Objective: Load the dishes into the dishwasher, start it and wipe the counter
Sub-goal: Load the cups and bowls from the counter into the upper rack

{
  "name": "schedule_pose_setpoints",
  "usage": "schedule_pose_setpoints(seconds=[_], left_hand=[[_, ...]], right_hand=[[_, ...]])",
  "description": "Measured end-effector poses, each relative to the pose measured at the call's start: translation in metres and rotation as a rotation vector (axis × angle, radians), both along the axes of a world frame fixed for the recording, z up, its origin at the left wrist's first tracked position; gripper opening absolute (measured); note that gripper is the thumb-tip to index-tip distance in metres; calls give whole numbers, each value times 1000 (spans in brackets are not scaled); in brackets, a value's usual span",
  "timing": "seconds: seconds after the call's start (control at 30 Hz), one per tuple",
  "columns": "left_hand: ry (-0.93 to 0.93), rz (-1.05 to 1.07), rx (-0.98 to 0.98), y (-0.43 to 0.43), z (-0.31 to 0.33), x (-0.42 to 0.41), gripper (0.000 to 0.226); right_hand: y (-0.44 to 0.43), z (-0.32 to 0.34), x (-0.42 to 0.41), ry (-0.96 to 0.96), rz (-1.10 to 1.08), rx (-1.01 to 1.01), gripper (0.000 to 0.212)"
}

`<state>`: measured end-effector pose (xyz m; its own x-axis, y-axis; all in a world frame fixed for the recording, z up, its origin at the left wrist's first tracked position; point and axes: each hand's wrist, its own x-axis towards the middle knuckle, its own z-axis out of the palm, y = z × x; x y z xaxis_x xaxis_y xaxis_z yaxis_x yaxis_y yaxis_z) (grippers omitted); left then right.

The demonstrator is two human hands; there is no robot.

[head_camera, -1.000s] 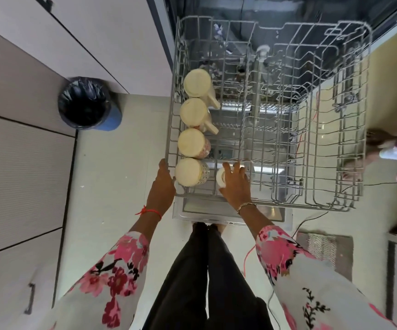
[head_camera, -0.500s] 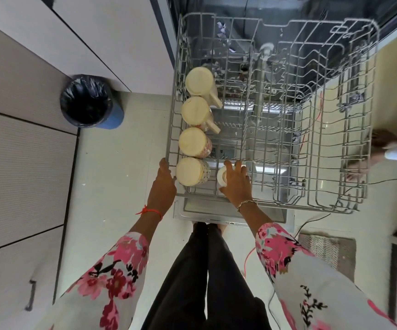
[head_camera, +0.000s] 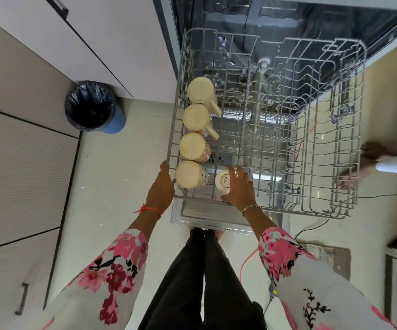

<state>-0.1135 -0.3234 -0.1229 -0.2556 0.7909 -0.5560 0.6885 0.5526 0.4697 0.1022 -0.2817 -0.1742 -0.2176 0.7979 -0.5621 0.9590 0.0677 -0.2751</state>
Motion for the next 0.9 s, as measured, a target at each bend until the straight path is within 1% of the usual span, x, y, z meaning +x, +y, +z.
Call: schedule_pose_setpoints(seconds=[0.1,0.2,0.27,0.37,0.43,0.5,0.53,0.57,0.63,0.7,0.8,0.9], left_hand=[[1,-61,5,-1,3,-7,56],[54,-213,36,-5,12,-21,53],[73,-236,11,-5,26,-31,54],[143,-262,64,-2,48,-56,52],[186,-290,109,2,57,-77,50],[209,-302,127,7,69,-102,49],[217,-307,134,10,74,-115,48],[226,-317,139,14,78,-128,47],[246,-342,165,20,84,-162,48],[231,-358,176,28,92,-203,48],[229,-358,211,47,106,-265,51],[268,-321,266,68,123,-320,46]], right_hand=[[0,10,-1,12,0,15,99],[4,33,-10,80,3,57,87],[9,52,-21,132,24,87,76],[21,80,-44,209,118,185,59],[33,96,-65,252,201,325,39],[43,117,-94,191,378,441,18],[48,126,-110,150,480,487,14],[53,133,-123,112,557,525,15],[65,140,-156,90,608,571,18],[78,146,-194,111,577,533,21],[94,159,-250,85,546,468,24],[113,175,-294,41,498,447,26]])
